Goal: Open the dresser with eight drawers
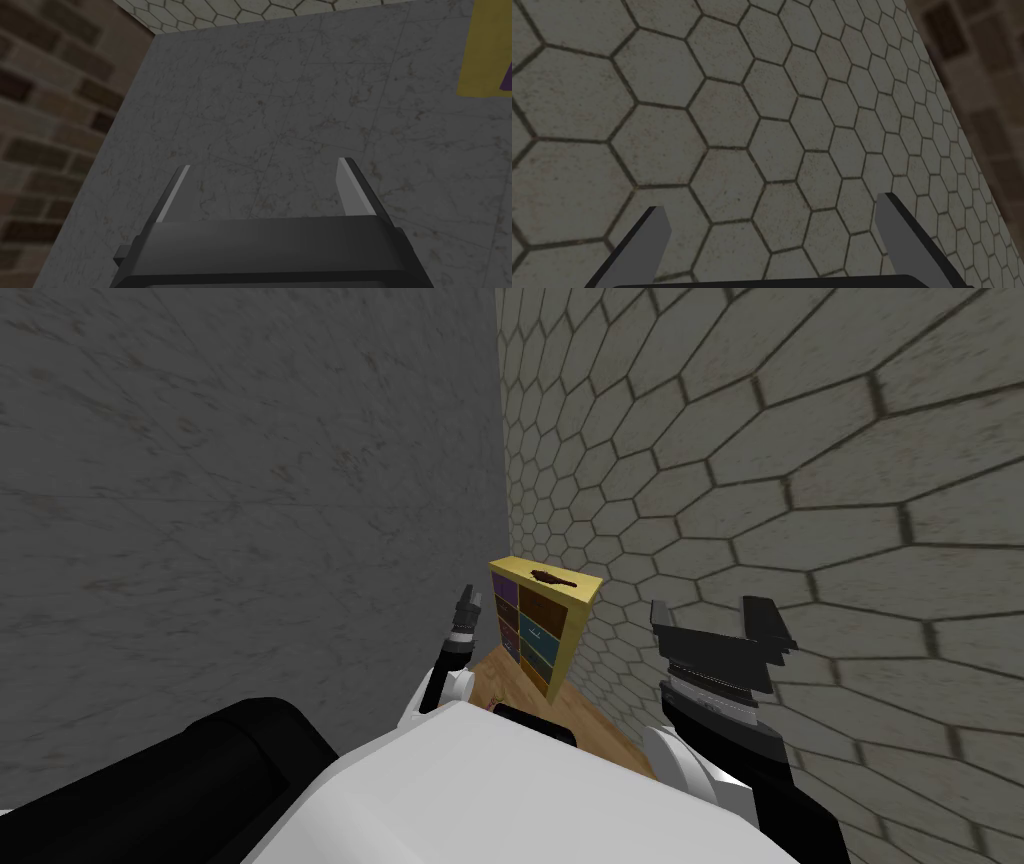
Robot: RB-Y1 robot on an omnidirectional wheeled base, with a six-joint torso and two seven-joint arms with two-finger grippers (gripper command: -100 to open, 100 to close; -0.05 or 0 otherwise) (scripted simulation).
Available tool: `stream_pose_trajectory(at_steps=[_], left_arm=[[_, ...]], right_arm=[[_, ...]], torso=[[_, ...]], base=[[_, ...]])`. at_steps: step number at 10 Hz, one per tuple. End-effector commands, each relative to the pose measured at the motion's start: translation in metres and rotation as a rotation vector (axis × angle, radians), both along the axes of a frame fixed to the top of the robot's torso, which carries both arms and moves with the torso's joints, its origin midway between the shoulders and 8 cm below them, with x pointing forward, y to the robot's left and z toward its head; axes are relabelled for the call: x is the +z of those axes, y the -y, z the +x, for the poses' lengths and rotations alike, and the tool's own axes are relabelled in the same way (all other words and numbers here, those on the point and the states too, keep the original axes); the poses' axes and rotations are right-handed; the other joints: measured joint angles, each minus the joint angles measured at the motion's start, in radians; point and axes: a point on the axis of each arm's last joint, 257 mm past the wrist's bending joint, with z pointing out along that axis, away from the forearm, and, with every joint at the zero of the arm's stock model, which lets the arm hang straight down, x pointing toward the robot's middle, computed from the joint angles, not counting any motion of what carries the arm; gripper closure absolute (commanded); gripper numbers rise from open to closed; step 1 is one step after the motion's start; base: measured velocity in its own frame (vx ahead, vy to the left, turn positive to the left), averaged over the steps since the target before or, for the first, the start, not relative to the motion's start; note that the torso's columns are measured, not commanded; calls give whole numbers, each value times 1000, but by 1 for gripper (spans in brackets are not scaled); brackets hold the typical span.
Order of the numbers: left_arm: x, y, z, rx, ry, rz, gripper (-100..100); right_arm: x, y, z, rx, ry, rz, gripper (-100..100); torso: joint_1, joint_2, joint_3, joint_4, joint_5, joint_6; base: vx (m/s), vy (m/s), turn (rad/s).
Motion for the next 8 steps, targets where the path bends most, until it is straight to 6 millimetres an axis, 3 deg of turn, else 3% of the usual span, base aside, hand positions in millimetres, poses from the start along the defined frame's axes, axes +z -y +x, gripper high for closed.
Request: stream_pose_trajectory(at_steps=[1,8], left_arm=[[0,0,0,0,0,0,0],[0,0,0,0,0,0,0]], right_arm=[[0,0,0,0,0,0,0],[0,0,0,0,0,0,0]], torso=[[0,40,-82,41,0,0],[0,544,-1087,544,0,0]], base=[[0,0,0],[0,0,0]])
